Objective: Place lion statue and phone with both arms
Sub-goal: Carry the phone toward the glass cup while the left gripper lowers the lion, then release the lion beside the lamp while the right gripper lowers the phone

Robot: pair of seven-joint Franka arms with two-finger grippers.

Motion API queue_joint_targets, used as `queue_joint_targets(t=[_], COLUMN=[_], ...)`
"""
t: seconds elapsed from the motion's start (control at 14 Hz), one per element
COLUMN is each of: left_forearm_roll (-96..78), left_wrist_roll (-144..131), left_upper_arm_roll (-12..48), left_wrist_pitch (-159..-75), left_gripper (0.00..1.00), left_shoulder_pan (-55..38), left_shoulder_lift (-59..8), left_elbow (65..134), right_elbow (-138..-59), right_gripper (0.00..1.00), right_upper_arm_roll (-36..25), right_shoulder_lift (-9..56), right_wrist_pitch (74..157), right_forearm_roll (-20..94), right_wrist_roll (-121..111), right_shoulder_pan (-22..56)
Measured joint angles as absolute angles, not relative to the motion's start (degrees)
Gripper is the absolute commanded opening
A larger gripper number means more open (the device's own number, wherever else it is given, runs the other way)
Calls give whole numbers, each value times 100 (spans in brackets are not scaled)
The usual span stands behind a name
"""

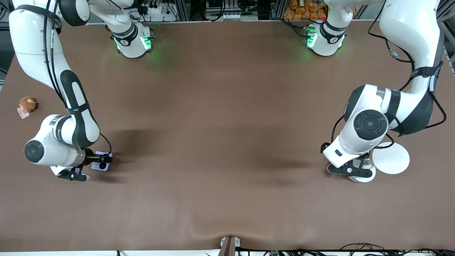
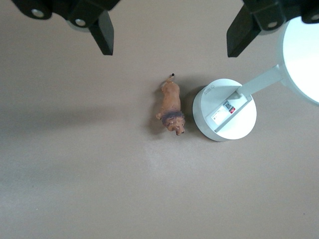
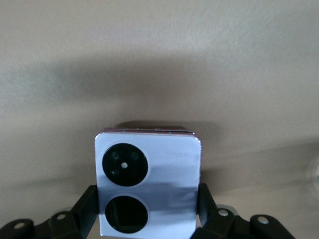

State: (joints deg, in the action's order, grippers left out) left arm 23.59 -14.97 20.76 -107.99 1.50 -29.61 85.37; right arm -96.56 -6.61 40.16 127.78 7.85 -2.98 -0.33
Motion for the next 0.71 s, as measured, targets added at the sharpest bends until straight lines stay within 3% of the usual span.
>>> queue_joint_targets(t=[0.71], left_forearm_roll=[1586], left_wrist_roll=[-1497], left_upper_arm_roll=[2086], left_wrist_pitch=[-9639], left_gripper=[100], left_shoulder_pan=[151], left_shoulder_lift=[-2449], left_elbow=[7974], right_elbow=[-9745], right_gripper=[1], right_upper_arm_roll=[-677], right_shoulder_lift=[4015], right_wrist_pitch=[12786], right_forearm_roll=[786], right_wrist_roll=[-637], right_shoulder_pan=[-205])
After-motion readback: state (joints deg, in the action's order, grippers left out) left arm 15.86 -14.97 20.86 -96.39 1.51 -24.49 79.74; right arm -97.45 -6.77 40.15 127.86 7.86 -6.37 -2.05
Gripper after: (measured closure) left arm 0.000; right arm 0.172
